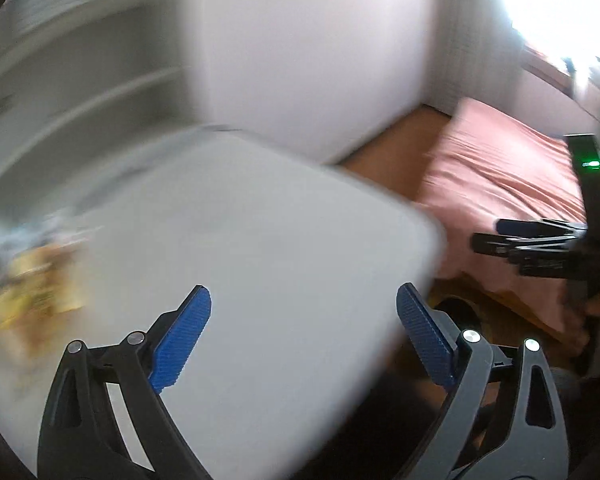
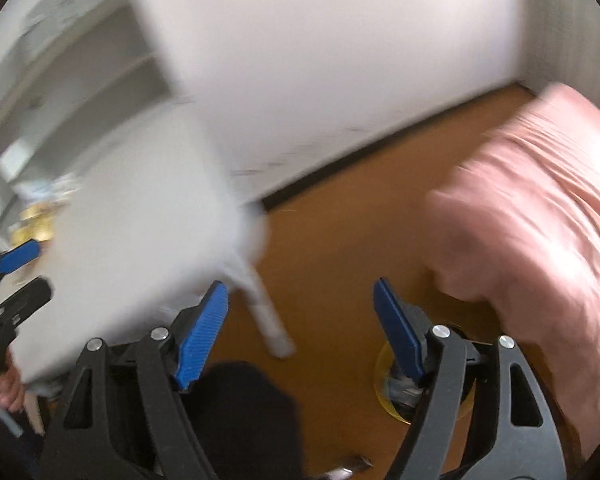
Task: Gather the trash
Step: 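Grasp the white puffed snack rings with the left tool while the right tool grasps the yellow snack bag, then carry both items over the black bin and open both tools to drop them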
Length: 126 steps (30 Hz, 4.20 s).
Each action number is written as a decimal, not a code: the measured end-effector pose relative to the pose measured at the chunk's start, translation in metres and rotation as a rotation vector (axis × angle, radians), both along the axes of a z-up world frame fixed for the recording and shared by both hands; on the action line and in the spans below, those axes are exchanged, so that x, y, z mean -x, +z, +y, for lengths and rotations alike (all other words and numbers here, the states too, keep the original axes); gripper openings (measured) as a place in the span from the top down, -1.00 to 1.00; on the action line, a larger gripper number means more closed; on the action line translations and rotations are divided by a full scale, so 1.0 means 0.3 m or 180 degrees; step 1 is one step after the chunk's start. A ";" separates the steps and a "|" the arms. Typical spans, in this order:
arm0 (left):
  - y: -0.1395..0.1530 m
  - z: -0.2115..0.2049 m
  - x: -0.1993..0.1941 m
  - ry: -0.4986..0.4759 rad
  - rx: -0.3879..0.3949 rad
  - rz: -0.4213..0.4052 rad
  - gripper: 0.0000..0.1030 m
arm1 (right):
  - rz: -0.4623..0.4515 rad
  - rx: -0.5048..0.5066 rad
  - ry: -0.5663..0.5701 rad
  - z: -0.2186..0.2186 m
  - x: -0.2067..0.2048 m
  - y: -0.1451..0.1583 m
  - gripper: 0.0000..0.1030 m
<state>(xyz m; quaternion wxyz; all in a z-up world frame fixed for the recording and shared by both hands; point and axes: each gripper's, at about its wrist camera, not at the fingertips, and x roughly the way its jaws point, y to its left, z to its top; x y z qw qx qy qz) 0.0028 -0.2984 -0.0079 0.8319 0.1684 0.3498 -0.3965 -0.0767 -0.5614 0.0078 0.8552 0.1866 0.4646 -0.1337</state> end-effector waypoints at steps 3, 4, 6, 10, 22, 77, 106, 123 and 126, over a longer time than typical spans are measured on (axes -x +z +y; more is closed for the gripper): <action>0.028 0.253 -0.140 0.0553 -0.0029 -0.0040 -0.77 | -0.0069 -0.0268 0.0423 0.171 -0.200 0.015 -0.41; 0.032 0.345 -0.185 0.0748 -0.0026 -0.0024 -0.77 | -0.0081 -0.0356 0.0544 0.226 -0.263 0.014 -0.41; 0.033 0.507 -0.260 0.1056 -0.0010 0.0050 -0.77 | -0.0071 -0.0543 0.0793 0.352 -0.386 0.003 -0.41; 0.006 0.775 -0.357 0.1590 0.0067 0.0239 -0.77 | 0.0046 -0.0893 0.1133 0.577 -0.600 -0.041 -0.41; -0.067 1.094 -0.418 0.2132 0.0364 0.0533 -0.77 | 0.0201 -0.1755 0.1049 0.878 -0.876 -0.173 -0.35; -0.184 -0.653 0.372 -0.1409 0.0134 0.0589 0.39 | 0.0423 0.0097 -0.2073 -0.492 0.658 -0.124 0.86; -0.697 -1.043 0.602 -0.1862 -0.0586 0.1108 0.38 | 0.0967 -0.0314 -0.2297 -0.649 0.840 -0.523 0.05; -0.681 -1.071 0.675 -0.2013 -0.0617 0.1038 -0.31 | 0.0697 -0.0197 -0.2545 -0.661 0.885 -0.446 -0.20; -0.659 -1.056 0.670 -0.2012 -0.0595 0.1025 -0.33 | 0.0688 -0.0183 -0.2536 -0.657 0.881 -0.440 -0.20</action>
